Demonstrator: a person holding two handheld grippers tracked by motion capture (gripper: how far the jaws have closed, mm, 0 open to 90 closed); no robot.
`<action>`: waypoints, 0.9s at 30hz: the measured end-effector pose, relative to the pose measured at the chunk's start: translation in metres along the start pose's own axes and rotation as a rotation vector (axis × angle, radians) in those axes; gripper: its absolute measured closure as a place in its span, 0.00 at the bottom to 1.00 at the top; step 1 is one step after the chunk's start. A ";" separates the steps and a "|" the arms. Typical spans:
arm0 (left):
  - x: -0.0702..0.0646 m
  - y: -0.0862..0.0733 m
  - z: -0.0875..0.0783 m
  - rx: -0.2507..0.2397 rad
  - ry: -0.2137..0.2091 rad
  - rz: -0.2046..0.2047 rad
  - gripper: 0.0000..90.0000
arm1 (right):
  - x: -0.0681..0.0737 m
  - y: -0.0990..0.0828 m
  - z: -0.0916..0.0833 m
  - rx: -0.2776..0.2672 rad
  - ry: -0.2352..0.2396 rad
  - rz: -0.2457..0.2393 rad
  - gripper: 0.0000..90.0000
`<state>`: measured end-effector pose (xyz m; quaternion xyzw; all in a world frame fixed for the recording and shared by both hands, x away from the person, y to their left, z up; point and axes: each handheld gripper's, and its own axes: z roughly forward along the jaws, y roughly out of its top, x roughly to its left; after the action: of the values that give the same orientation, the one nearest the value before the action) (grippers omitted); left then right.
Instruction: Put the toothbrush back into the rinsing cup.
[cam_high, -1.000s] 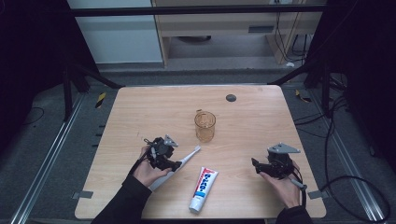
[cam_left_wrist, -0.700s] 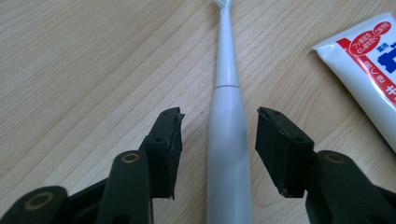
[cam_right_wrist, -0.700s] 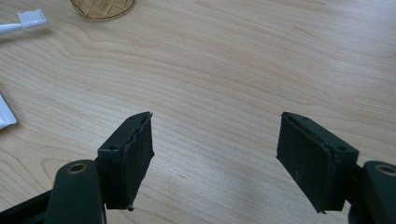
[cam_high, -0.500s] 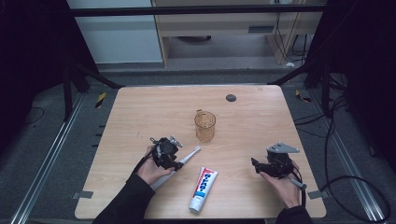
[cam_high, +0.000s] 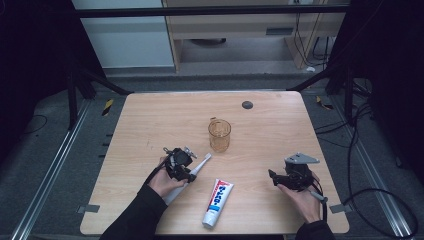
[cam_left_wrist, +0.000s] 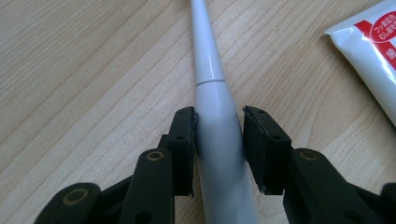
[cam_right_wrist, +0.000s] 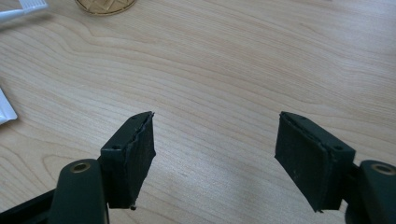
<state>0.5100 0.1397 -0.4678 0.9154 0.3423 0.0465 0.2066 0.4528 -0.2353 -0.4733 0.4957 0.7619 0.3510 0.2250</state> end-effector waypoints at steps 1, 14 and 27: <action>0.000 0.000 0.000 0.000 -0.003 -0.001 0.71 | 0.000 0.000 0.000 0.000 0.000 0.000 0.32; 0.000 0.000 0.002 -0.001 -0.009 -0.019 0.74 | 0.000 0.000 0.000 0.000 -0.005 -0.004 0.32; 0.007 -0.006 -0.015 -0.065 0.014 -0.043 0.74 | 0.000 -0.001 0.001 0.002 -0.006 -0.007 0.32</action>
<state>0.5083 0.1530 -0.4570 0.9003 0.3616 0.0597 0.2346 0.4529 -0.2357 -0.4742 0.4942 0.7634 0.3477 0.2282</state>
